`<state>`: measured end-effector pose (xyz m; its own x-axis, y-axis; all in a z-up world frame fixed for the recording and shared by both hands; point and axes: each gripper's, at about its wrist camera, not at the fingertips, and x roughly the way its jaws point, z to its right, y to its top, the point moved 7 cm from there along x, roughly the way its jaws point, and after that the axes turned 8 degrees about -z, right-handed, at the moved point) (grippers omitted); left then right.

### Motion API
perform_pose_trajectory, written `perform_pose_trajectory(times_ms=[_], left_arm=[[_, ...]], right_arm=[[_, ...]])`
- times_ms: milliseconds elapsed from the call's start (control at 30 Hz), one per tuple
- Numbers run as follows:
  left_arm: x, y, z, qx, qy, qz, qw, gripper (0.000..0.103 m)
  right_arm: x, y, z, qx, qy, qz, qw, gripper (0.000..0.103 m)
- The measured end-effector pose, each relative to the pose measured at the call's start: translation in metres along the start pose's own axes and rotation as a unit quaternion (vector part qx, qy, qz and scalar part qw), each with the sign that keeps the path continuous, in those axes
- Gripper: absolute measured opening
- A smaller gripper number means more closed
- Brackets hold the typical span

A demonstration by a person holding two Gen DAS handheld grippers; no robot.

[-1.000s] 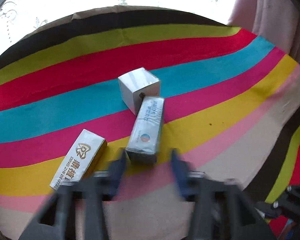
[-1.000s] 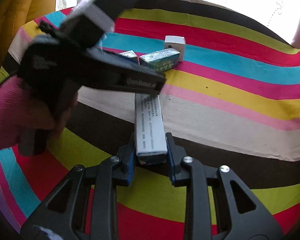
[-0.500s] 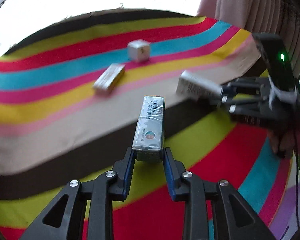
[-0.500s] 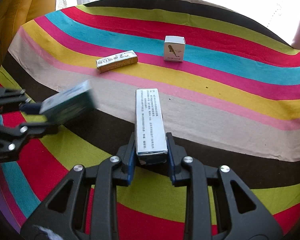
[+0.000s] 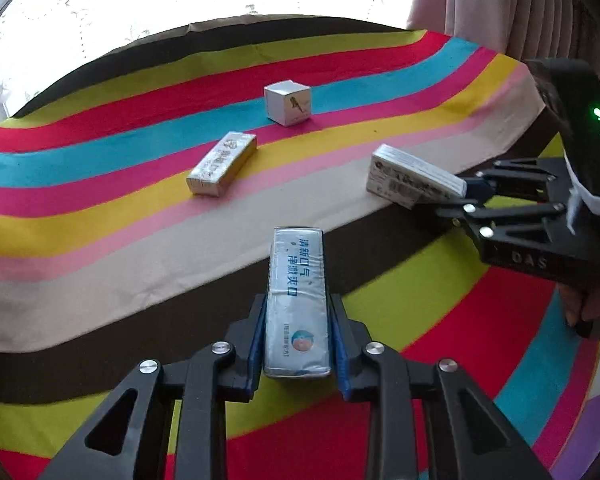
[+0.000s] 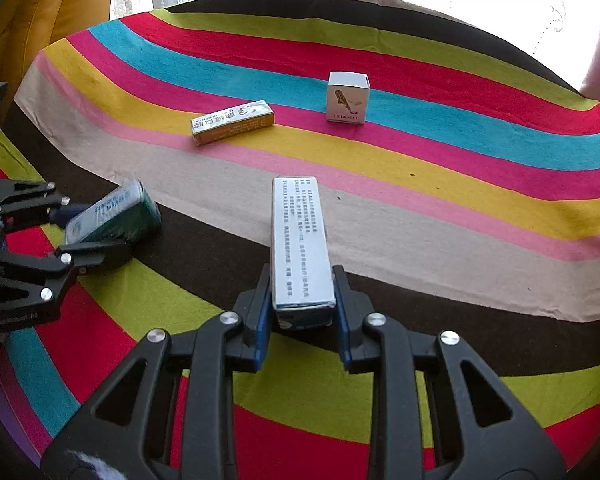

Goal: Organize rigid objects
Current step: 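Carry both held boxes over the cardboard box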

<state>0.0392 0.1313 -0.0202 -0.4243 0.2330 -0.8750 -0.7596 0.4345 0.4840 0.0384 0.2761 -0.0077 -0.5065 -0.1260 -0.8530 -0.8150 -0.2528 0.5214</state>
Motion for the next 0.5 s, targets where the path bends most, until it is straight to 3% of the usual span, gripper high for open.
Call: perform_pose_trajectory(times_ms=[267,400,500], left_arm=[[0.002,-0.001,-0.007,-0.035,0.012,-0.083,0.9958,0.030],[0.003,-0.002,-0.009,-0.060,0.010,-0.107,0.9924,0.030],[-0.002,-0.010,-0.010,-0.083,0.001,-0.113,0.9901,0.030]], right_arm=[[0.000,-0.001,0.001,0.017,-0.006,-0.005,1.000,0.031],[0.002,0.005,-0.005,0.036,-0.037,-0.079,0.996,0.029],[-0.002,0.000,-0.018,0.038,-0.058,-0.111,0.991,0.029]])
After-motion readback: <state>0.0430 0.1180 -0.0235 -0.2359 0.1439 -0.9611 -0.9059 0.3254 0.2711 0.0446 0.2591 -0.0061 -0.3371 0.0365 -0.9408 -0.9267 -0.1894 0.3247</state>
